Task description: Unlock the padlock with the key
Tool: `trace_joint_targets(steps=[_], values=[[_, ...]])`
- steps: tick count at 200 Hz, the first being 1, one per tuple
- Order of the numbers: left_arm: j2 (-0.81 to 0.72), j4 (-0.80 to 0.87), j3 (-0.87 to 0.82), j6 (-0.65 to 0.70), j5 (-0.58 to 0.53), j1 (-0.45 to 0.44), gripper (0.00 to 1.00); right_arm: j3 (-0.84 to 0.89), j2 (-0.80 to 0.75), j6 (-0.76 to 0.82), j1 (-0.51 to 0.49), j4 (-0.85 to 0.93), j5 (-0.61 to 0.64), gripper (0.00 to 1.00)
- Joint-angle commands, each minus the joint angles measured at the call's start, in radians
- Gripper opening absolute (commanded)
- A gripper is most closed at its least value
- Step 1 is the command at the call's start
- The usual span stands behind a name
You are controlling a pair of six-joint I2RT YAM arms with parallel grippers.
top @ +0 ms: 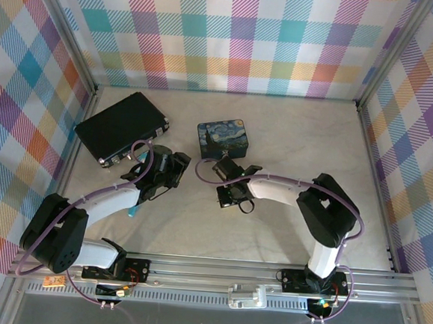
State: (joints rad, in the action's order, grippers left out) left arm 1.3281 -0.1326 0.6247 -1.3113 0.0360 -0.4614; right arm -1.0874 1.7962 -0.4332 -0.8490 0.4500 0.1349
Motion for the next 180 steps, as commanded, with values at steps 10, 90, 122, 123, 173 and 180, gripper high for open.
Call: trace_joint_targets(steps=[10,90,122,123,173,180], values=[[-0.007,-0.021,-0.016,0.011,0.009,-0.023,0.58,0.094,-0.077,-0.023,0.073,-0.068,-0.084,0.00],[0.187,-0.321,0.065,0.081,0.026,-0.219,0.55,0.201,-0.344,-0.222,0.195,-0.195,-0.169,0.00],[0.263,-0.372,0.108,0.057,0.042,-0.246,0.56,0.208,-0.387,-0.220,0.206,-0.209,-0.180,0.00],[0.264,-0.376,0.108,0.054,0.042,-0.248,0.56,0.207,-0.388,-0.219,0.206,-0.210,-0.181,0.00],[0.386,-0.551,0.125,-0.217,0.061,-0.287,0.65,0.221,-0.409,-0.196,0.225,-0.257,-0.243,0.00],[0.400,-0.572,0.126,-0.239,0.060,-0.292,0.65,0.218,-0.406,-0.193,0.225,-0.255,-0.239,0.00]])
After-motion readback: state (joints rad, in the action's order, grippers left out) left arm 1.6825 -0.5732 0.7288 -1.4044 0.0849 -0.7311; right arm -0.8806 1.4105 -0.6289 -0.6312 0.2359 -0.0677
